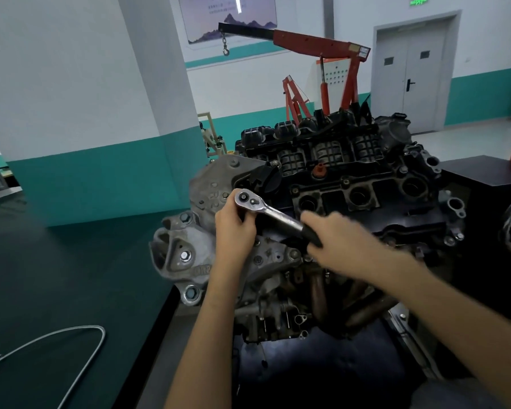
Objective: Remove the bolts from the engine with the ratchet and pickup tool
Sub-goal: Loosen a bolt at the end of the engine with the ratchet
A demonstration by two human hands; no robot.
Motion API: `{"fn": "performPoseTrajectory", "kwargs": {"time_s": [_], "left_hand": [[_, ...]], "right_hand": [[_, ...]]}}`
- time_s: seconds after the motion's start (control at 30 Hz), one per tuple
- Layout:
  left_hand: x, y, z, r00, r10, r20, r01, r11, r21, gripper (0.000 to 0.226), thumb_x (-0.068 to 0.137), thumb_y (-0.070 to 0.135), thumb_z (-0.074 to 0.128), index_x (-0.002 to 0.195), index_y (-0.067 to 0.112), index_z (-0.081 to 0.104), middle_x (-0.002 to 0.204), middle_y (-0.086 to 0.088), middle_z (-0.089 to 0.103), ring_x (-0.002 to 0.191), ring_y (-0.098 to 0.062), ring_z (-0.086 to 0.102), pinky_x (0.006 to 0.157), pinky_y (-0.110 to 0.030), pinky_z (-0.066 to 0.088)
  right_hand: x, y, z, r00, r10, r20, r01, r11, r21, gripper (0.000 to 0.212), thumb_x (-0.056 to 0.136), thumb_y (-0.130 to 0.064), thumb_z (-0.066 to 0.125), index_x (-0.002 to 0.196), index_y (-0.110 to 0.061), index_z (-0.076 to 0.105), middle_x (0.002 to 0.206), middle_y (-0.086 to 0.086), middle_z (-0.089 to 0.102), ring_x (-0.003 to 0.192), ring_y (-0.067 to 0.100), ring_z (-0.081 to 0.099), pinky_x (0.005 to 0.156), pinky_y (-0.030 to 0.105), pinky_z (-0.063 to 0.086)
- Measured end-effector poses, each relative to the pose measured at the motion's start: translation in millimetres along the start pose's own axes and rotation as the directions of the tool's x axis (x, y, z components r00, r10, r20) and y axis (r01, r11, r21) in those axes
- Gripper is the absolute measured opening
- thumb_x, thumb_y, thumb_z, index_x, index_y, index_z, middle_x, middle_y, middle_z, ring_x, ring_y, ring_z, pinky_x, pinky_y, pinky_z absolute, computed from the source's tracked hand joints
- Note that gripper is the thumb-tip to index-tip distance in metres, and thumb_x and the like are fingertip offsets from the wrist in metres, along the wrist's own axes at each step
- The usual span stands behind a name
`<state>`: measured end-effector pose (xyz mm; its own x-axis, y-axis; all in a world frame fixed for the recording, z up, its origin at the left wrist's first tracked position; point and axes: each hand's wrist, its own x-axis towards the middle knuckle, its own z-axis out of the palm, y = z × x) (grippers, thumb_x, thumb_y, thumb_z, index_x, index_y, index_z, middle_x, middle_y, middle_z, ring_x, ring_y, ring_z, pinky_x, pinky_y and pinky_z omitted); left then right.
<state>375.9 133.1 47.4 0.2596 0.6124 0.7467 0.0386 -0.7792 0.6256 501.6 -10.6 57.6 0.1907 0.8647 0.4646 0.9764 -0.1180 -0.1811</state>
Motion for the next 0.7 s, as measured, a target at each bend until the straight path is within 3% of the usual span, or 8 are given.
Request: {"fn": "performPoseTrajectory", "kwargs": {"time_s": [0.1, 0.2, 0.27, 0.37, 0.43, 0.53, 0.6, 0.7], "left_hand": [[-2, 0, 0, 0.997, 0.026, 0.067, -0.026, 1.000, -0.009, 0.024, 0.081, -0.007, 0.052, 0.085, 0.016, 0.059, 0.075, 0.005, 0.066, 0.073, -0.010, 0.062, 0.071, -0.027, 0.050], [-4, 0, -4, 0.988, 0.051, 0.147, -0.047, 0.998, -0.037, 0.017, 0.087, 0.003, 0.059, 0.082, 0.020, 0.058, 0.077, 0.001, 0.067, 0.077, -0.021, 0.064, 0.074, -0.037, 0.052], [-3, 0, -7, 0.981, 0.064, 0.184, -0.050, 0.995, -0.083, 0.019, 0.088, 0.000, 0.059, 0.085, 0.019, 0.059, 0.082, 0.003, 0.069, 0.083, -0.017, 0.066, 0.078, -0.033, 0.053], [0, 1, -9, 0.962, 0.100, 0.254, -0.069, 0.989, -0.128, 0.026, 0.086, -0.010, 0.053, 0.094, 0.013, 0.064, 0.096, 0.007, 0.071, 0.096, -0.010, 0.064, 0.084, -0.021, 0.049], [2, 1, -11, 0.948, 0.103, 0.300, -0.066, 0.989, -0.133, 0.024, 0.089, -0.007, 0.053, 0.096, 0.013, 0.065, 0.099, 0.011, 0.071, 0.100, -0.007, 0.063, 0.086, -0.020, 0.047], [1, -1, -9, 0.952, 0.094, 0.291, -0.073, 0.994, -0.083, 0.015, 0.095, 0.007, 0.057, 0.096, 0.019, 0.066, 0.091, 0.017, 0.068, 0.091, 0.001, 0.061, 0.081, -0.015, 0.045], [-2, -2, -5, 0.976, 0.059, 0.211, -0.050, 0.998, -0.050, 0.013, 0.094, 0.008, 0.059, 0.096, 0.019, 0.066, 0.085, 0.014, 0.068, 0.084, 0.003, 0.061, 0.075, -0.012, 0.044], [-3, -2, -1, 0.996, 0.024, 0.083, -0.023, 1.000, -0.006, 0.030, 0.092, 0.004, 0.058, 0.087, 0.034, 0.059, 0.074, 0.019, 0.064, 0.072, 0.008, 0.058, 0.065, -0.009, 0.041]], "right_hand": [[-28, -37, 50, 0.992, 0.105, 0.065, -0.123, 0.873, 0.472, 0.023, 0.082, -0.015, 0.057, 0.086, -0.025, 0.037, 0.067, -0.002, 0.053, 0.057, 0.013, 0.056, 0.051, 0.028, 0.044], [-34, -66, 85, 0.981, 0.193, 0.014, -0.157, 0.752, 0.640, 0.020, 0.084, -0.011, 0.056, 0.094, -0.020, 0.041, 0.065, -0.004, 0.054, 0.052, 0.004, 0.053, 0.049, 0.021, 0.045], [-32, -60, 83, 0.984, 0.178, 0.020, -0.148, 0.745, 0.651, 0.021, 0.082, -0.009, 0.056, 0.095, -0.020, 0.043, 0.068, -0.004, 0.054, 0.053, 0.002, 0.053, 0.051, 0.014, 0.042], [-25, -19, 51, 0.996, 0.043, 0.073, -0.074, 0.867, 0.493, 0.023, 0.079, -0.009, 0.059, 0.096, -0.022, 0.049, 0.067, -0.008, 0.051, 0.054, -0.003, 0.052, 0.051, 0.012, 0.038], [-8, 15, 17, 0.994, -0.047, 0.098, 0.026, 0.980, 0.199, 0.026, 0.081, -0.014, 0.061, 0.103, -0.020, 0.049, 0.063, -0.012, 0.042, 0.050, 0.000, 0.046, 0.046, 0.011, 0.033], [27, 43, -32, 0.980, -0.158, 0.123, 0.182, 0.958, -0.222, 0.032, 0.086, -0.022, 0.058, 0.115, -0.025, 0.045, 0.065, -0.012, 0.034, 0.061, 0.017, 0.050, 0.055, 0.026, 0.037], [39, 43, -42, 0.979, -0.177, 0.106, 0.199, 0.944, -0.265, 0.032, 0.086, -0.023, 0.057, 0.116, -0.026, 0.045, 0.066, -0.011, 0.034, 0.070, 0.024, 0.056, 0.058, 0.028, 0.036], [16, 25, -18, 0.997, -0.073, 0.028, 0.077, 0.984, -0.160, 0.023, 0.084, -0.023, 0.058, 0.097, -0.030, 0.040, 0.067, -0.008, 0.037, 0.073, 0.027, 0.060, 0.055, 0.026, 0.035]]}}
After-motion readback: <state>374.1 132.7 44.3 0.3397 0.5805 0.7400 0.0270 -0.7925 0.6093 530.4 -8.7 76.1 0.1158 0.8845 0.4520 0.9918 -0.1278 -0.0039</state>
